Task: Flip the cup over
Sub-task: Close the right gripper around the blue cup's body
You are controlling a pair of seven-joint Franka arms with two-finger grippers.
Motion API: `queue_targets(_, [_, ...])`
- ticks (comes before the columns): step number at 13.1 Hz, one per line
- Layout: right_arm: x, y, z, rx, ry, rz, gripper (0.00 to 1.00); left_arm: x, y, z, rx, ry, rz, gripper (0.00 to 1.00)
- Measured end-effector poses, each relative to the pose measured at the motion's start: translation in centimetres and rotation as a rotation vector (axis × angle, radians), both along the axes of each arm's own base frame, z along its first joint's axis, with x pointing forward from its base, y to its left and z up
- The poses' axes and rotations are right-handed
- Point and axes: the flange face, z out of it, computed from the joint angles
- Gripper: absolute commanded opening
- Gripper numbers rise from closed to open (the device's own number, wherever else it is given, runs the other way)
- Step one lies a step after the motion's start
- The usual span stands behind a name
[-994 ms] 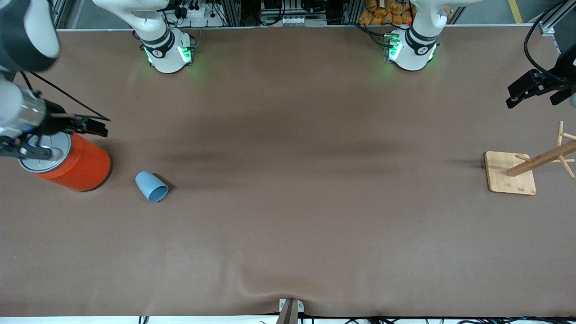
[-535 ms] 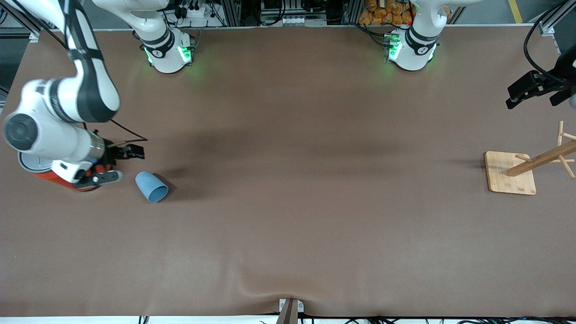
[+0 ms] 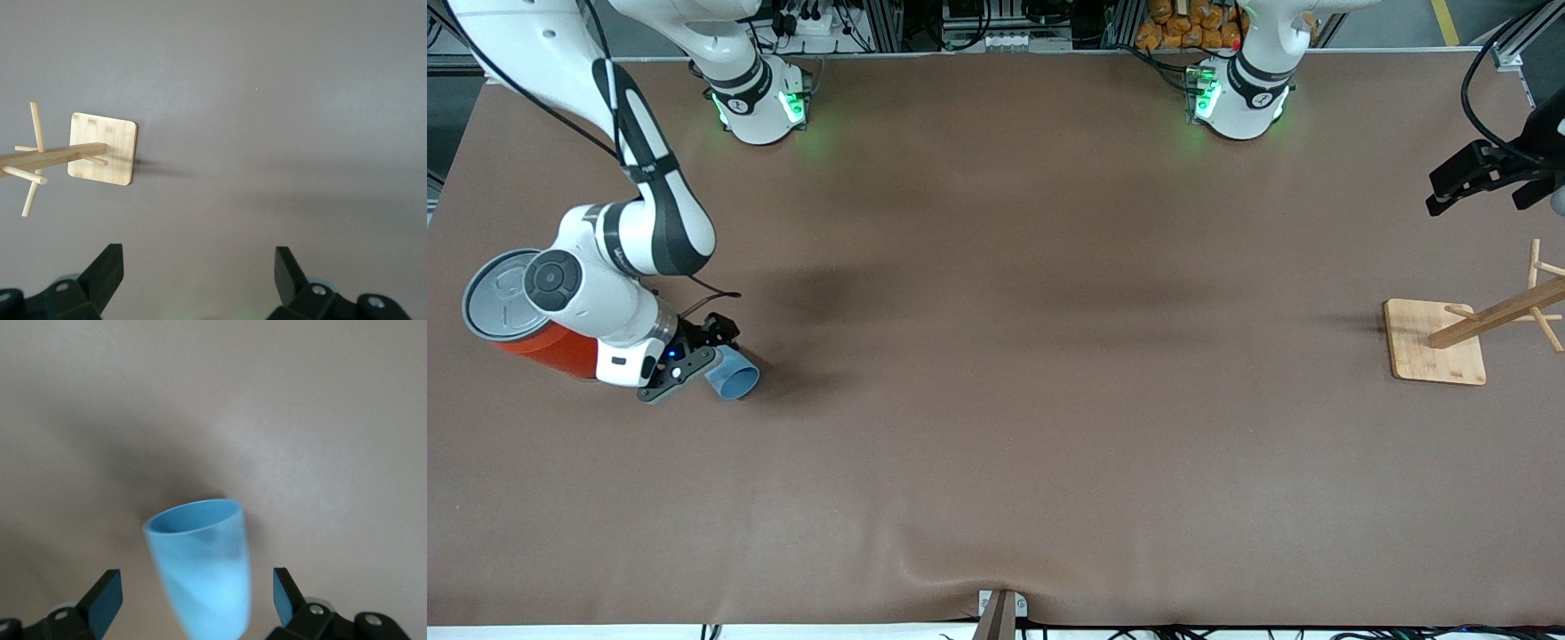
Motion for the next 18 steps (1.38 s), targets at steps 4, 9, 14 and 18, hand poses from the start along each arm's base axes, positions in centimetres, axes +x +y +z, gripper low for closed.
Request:
queue_targets(4, [0.3, -6.3, -5.2, -0.014, -0.042, 0.110, 1.00, 0.1, 0.0, -0.1, 0.000, 0.000, -0.002, 1.00])
queue_targets(9, [0.8, -6.6, -5.6, -0.007, -0.053, 0.127, 0.94, 0.1, 0.0, -0.2, 0.000, 0.001, -0.002, 1.00])
queue_targets(14, [0.6, -3.7, -5.7, 0.045, -0.053, 0.133, 0.94, 0.1, 0.0, -0.2, 0.000, 0.002, -0.002, 1.00])
queue_targets(18, [0.1, -1.3, -6.0, 0.089, -0.046, 0.136, 0.94, 0.1, 0.0, -0.2, 0.000, 0.002, -0.002, 1.00])
